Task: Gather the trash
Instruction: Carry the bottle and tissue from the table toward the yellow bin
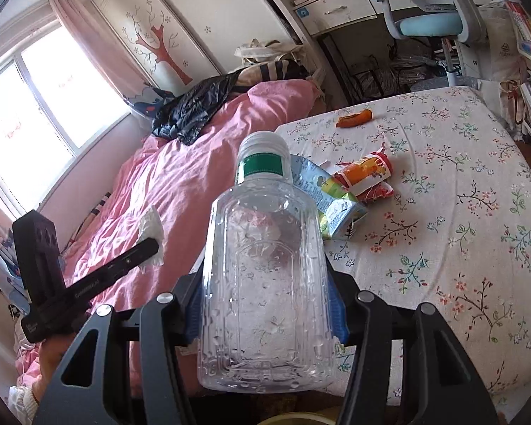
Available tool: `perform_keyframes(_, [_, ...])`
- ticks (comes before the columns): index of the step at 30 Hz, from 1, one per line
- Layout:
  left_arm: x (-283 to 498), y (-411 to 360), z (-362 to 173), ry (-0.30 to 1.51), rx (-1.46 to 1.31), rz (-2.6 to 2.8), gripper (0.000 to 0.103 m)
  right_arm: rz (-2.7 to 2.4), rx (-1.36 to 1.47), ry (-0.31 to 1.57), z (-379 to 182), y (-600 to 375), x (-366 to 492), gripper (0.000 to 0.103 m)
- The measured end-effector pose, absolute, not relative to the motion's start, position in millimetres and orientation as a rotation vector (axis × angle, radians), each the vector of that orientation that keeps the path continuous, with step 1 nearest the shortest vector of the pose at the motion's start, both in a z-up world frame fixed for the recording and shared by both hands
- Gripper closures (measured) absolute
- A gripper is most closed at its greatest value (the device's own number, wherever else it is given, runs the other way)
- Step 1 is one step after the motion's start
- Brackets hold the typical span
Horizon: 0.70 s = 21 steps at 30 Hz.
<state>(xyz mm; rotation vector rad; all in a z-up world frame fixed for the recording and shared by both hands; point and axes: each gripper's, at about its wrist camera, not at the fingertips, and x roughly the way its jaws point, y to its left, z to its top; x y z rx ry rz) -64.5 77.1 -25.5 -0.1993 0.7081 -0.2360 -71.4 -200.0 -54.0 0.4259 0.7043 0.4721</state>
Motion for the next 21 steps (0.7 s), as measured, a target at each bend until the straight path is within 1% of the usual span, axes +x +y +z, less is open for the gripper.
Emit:
perform_keyframes(15, [-105.9,55.8,-21.9,0.676,-0.127,-0.242,0.091,0.505,0.465,0.662,-57.9,-205.8,-118.1,0.049])
perform_keyframes(21, [-117.9,54.5,-25.0,0.681,-0.125,-0.243,0.091,0.531,0.466,0.705,-73.4,-198.4,-147.3,0.049])
